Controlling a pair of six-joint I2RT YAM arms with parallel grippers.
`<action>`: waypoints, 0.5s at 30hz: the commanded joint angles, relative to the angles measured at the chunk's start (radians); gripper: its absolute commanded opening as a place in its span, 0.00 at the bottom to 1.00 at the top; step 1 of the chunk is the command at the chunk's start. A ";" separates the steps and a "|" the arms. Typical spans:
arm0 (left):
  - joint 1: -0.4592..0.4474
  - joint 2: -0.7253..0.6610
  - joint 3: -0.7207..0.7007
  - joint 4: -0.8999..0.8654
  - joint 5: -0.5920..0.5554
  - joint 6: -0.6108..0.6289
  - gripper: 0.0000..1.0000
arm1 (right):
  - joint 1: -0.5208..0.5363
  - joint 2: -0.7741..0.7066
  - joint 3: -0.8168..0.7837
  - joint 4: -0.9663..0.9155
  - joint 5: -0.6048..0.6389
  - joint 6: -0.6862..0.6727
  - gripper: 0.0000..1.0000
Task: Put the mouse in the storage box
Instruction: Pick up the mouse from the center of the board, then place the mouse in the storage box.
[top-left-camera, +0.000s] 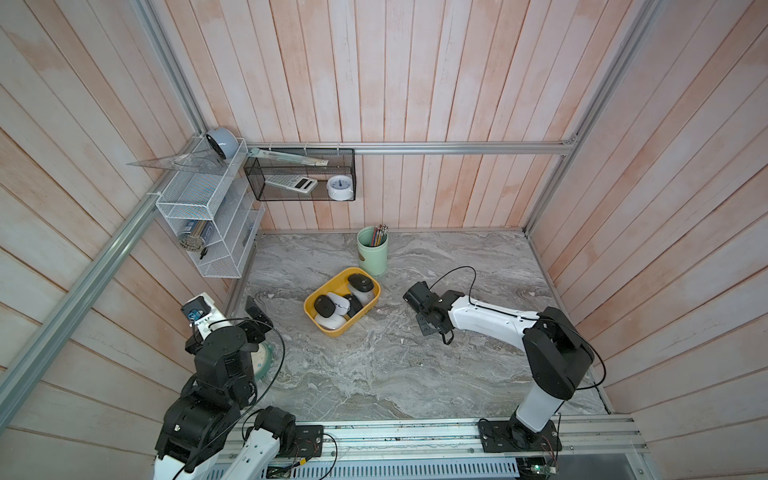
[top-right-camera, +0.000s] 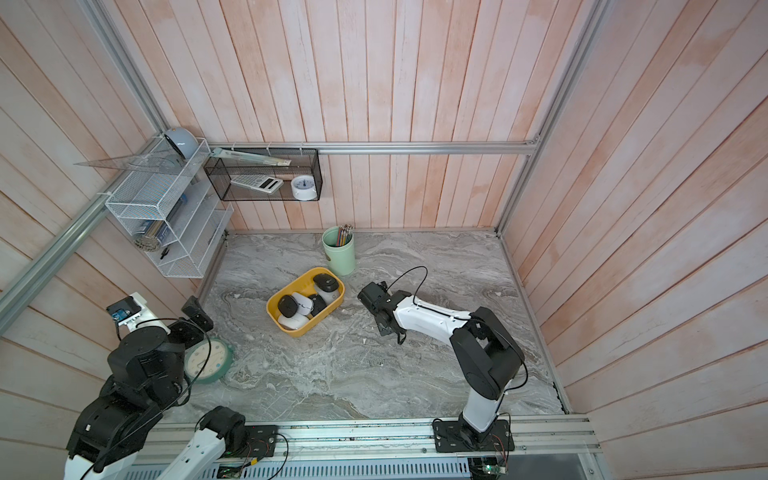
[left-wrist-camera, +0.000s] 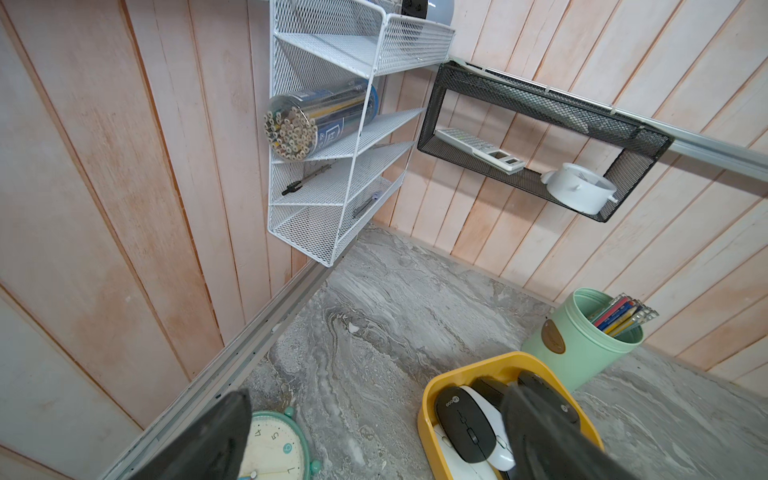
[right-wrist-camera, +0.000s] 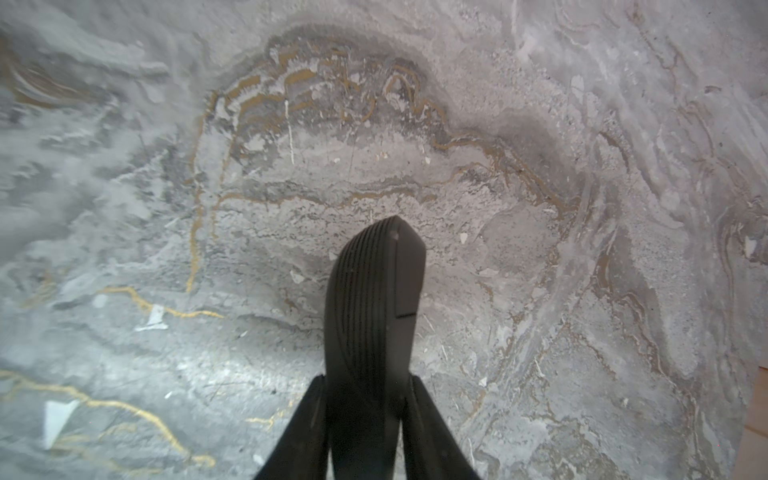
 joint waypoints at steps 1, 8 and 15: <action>0.004 -0.015 -0.016 0.011 0.013 -0.001 1.00 | 0.006 -0.069 0.053 0.000 -0.053 0.027 0.15; 0.005 -0.040 -0.026 0.019 0.014 -0.002 1.00 | 0.007 -0.116 0.086 0.149 -0.214 0.091 0.14; 0.004 -0.051 -0.029 0.019 0.025 -0.006 1.00 | 0.010 -0.063 0.136 0.379 -0.391 0.140 0.14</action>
